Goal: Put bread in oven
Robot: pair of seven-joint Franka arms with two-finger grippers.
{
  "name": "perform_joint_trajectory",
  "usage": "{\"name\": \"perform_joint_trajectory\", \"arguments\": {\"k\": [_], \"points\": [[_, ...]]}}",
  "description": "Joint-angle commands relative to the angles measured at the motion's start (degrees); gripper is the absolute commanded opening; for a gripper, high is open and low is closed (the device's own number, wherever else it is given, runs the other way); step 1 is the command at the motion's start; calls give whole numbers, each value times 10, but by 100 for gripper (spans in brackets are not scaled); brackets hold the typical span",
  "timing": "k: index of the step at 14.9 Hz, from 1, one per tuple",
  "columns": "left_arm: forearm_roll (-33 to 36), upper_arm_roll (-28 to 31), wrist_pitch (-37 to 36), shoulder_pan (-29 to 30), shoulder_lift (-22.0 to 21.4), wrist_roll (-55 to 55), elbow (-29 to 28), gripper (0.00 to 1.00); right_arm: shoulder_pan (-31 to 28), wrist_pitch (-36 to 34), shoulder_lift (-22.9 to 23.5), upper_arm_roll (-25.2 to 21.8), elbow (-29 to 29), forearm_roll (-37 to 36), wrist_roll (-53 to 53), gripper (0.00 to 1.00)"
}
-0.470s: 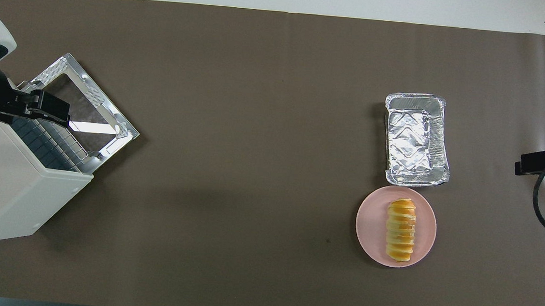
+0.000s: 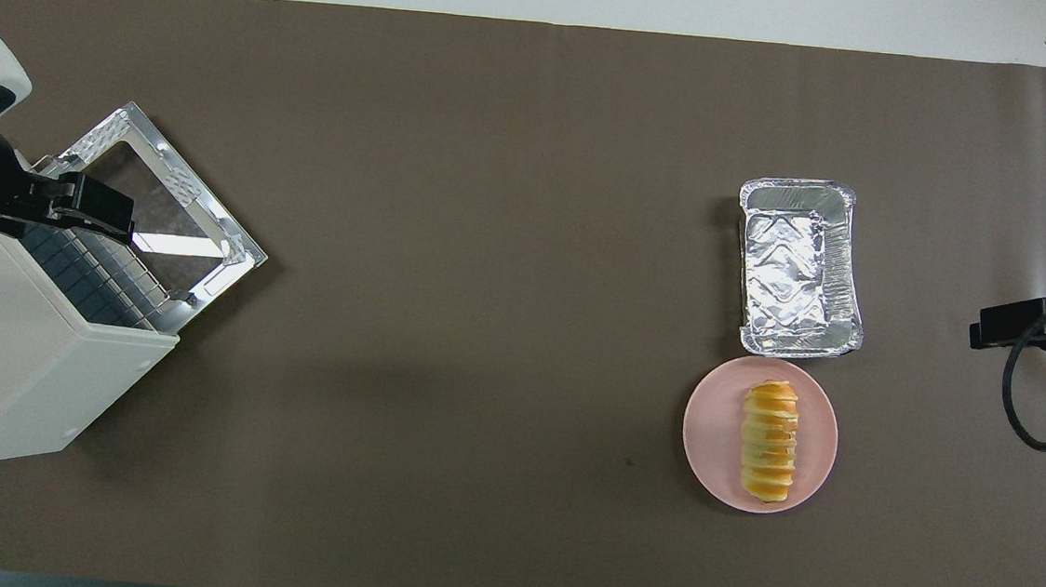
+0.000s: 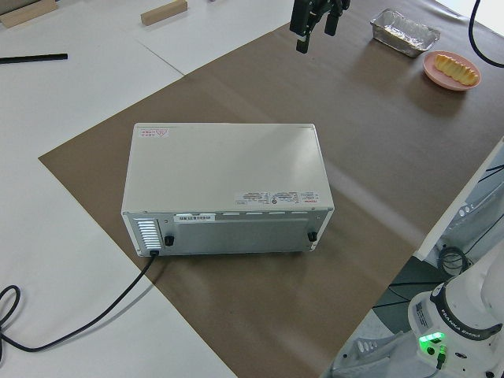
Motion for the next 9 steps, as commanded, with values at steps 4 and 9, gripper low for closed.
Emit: {"name": "perform_joint_trajectory", "arguments": {"k": [4, 9], "points": [[-10, -2, 3, 6, -6, 4, -1, 100, 78, 74, -90, 8, -193, 28, 69, 100], [-10, -2, 3, 6, -6, 4, -1, 100, 125, 219, -119, 8, -349, 29, 139, 100]]}}
